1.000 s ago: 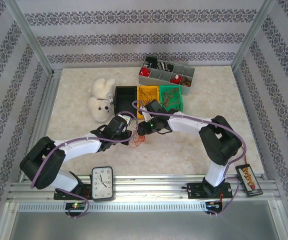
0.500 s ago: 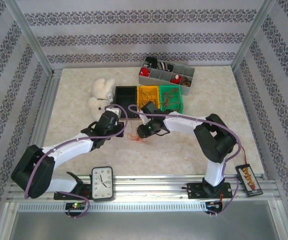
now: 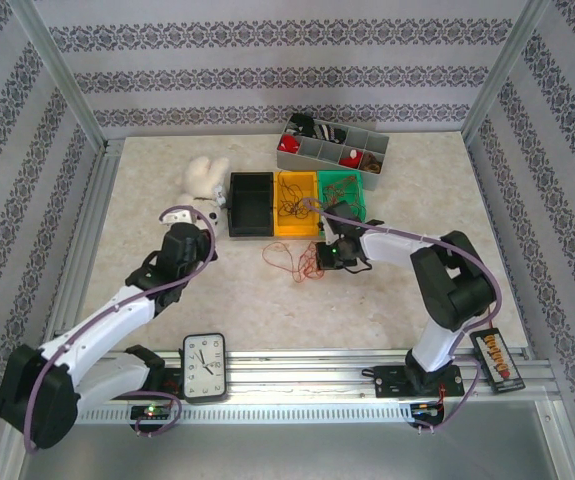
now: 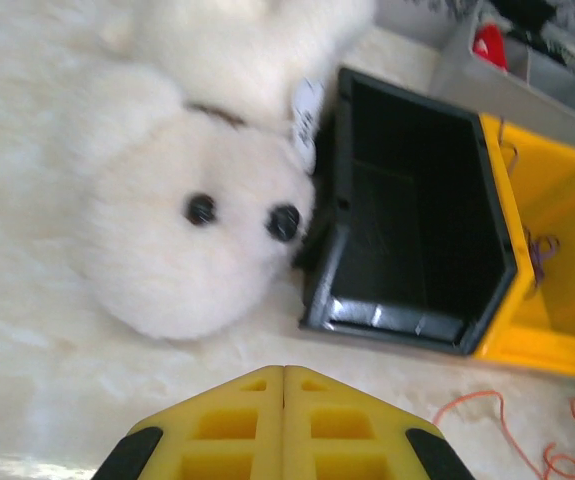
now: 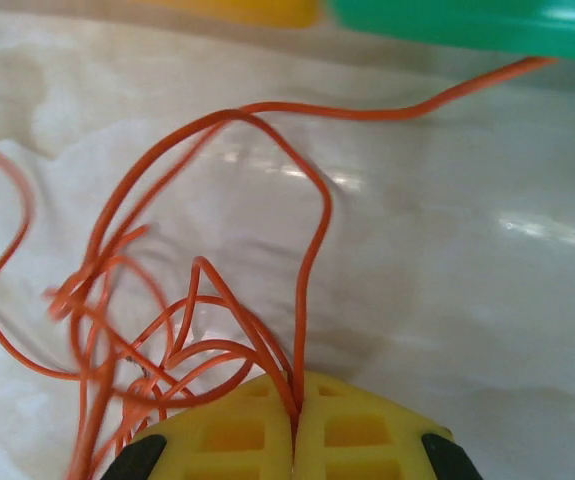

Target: Untangle the cables

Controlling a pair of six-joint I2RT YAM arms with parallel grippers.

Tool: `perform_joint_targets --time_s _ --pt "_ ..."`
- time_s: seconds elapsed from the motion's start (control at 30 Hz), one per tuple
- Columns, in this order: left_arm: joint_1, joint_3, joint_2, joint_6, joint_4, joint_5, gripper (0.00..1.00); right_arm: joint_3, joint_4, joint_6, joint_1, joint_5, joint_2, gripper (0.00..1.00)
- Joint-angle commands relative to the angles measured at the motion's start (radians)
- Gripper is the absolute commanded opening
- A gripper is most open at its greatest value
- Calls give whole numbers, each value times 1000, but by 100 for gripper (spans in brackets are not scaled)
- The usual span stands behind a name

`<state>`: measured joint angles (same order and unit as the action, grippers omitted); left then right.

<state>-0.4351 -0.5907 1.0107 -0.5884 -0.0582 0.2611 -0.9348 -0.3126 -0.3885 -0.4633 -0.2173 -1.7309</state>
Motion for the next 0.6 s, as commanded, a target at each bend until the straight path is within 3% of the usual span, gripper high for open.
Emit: perform_joint_targets --time_s 0.0,0.07,0.27,0.43,0.5,0.57 --pt "29 9 -59 -14 -57 83 0 52 -30 -68 44 43 25 5" --pt "38 12 -68 25 -24 8 0 63 -18 -72 57 28 32 7" --pt "17 -58 138 168 13 -476 0 55 -4 -61 54 -10 26 8" --pt "-115 -115 346 269 19 -542 40 54 3 -54 44 -19 21 8" --pt "-142 -138 421 287 44 -544 52 56 6 -43 39 -28 30 8" --pt "-149 -161 494 288 80 -531 58 59 5 -23 32 -44 37 8"
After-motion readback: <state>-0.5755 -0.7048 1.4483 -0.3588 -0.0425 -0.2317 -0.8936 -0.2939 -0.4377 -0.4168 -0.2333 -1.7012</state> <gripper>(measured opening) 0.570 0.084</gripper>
